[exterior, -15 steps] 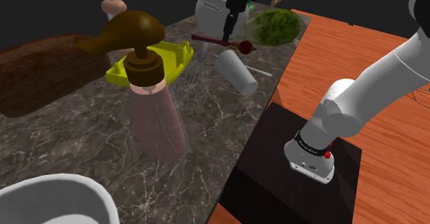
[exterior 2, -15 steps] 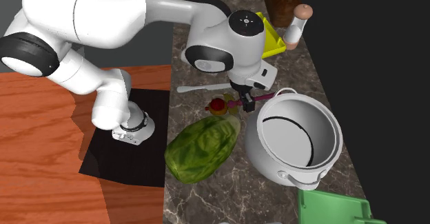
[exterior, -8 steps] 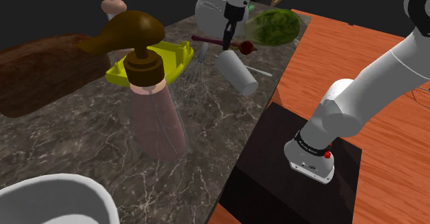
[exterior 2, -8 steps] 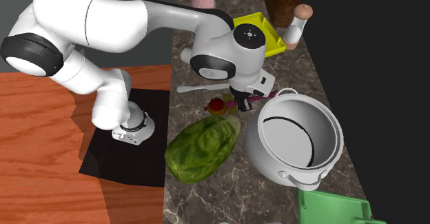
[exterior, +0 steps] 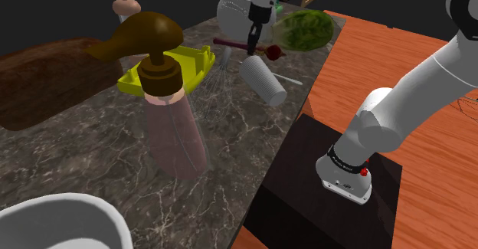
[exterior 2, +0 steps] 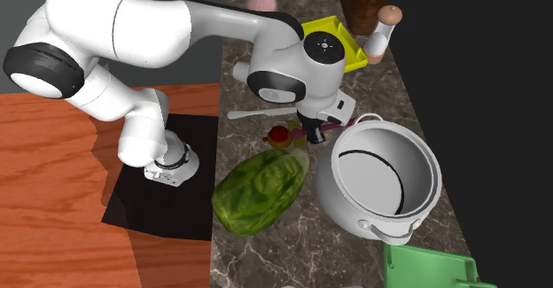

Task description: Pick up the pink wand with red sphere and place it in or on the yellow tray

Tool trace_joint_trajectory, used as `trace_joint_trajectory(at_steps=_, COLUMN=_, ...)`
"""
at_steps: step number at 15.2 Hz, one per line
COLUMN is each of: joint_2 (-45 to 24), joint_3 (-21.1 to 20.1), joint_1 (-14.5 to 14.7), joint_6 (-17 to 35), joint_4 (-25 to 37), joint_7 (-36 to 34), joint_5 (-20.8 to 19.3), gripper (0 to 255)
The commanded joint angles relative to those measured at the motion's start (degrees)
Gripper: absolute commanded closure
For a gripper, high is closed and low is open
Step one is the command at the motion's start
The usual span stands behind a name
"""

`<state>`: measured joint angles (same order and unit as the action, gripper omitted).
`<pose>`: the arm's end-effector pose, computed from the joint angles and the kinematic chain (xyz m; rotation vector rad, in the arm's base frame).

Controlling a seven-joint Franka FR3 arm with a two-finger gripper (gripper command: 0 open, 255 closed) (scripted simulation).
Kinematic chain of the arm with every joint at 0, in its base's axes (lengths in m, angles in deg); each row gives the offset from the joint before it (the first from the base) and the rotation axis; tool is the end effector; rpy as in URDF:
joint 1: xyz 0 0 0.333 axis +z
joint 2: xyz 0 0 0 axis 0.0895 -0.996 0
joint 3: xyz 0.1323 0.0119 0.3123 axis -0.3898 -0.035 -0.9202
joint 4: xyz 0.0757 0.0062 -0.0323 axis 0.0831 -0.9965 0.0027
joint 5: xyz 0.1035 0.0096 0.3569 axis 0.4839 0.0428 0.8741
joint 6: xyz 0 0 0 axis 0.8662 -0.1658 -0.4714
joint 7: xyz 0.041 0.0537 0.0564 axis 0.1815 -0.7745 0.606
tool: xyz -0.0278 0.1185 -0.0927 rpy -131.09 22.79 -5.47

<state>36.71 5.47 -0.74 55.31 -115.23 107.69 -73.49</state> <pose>0.4638 -0.0090 0.5012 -3.0185 -0.6046 -0.0742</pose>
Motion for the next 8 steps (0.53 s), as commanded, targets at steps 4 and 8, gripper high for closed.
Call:
trace_joint_trajectory(at_steps=4, joint_2=-0.3, joint_3=0.0, joint_1=0.0, joint_6=-3.4, joint_4=3.5, joint_7=-0.2, joint_5=-0.1, gripper=255)
trace_joint_trajectory(at_steps=8, joint_2=-0.2, joint_3=0.0, joint_1=0.0, joint_6=-6.5, joint_4=6.5, joint_7=-0.4, joint_5=-0.1, gripper=255)
